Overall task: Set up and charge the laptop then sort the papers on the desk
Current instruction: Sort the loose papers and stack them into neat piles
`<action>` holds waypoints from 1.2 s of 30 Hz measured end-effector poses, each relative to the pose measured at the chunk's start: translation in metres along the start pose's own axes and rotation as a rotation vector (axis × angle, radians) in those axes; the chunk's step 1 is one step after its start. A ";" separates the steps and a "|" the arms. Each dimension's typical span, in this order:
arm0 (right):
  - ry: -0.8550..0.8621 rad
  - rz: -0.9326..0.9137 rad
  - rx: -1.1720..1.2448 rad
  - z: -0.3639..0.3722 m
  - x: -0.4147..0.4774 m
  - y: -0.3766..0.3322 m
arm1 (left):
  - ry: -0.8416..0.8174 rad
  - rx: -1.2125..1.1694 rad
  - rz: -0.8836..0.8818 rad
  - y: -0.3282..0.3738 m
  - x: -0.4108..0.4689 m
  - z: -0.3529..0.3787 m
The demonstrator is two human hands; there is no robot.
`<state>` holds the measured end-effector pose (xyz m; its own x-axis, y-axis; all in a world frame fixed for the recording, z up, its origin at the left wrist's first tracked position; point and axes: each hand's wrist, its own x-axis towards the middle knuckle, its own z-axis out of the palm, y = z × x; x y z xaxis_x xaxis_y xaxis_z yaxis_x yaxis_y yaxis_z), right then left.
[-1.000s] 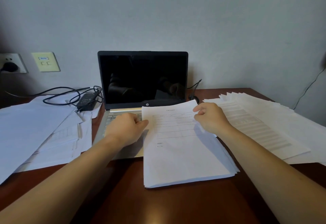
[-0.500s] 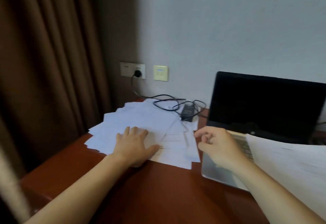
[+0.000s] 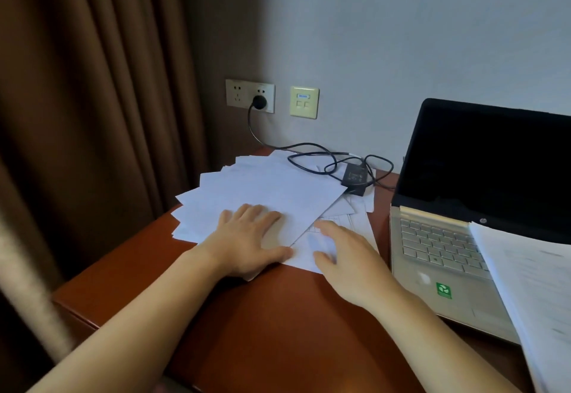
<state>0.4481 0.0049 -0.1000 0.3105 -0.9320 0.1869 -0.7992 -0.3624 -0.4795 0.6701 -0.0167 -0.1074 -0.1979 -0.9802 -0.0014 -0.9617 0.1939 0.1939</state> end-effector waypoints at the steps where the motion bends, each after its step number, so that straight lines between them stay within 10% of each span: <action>1: -0.011 -0.005 0.000 0.000 -0.001 0.000 | -0.008 0.008 0.001 0.002 -0.001 -0.003; 10: -0.003 -0.106 -0.006 0.005 -0.005 -0.001 | 0.076 0.235 -0.049 0.054 0.006 0.000; 17: 0.032 -0.072 0.001 0.001 -0.005 0.005 | 0.159 0.116 0.268 0.011 0.000 0.001; 28: 0.078 0.049 0.075 -0.008 -0.001 0.000 | 0.881 0.264 0.335 0.020 -0.011 -0.007; 36: 0.027 0.071 0.082 -0.004 0.000 -0.001 | 0.202 0.086 -0.033 0.022 -0.003 -0.003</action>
<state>0.4468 0.0052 -0.0956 0.2395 -0.9555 0.1720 -0.7735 -0.2949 -0.5611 0.6499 -0.0098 -0.1003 -0.1320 -0.9725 0.1920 -0.9814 0.1554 0.1123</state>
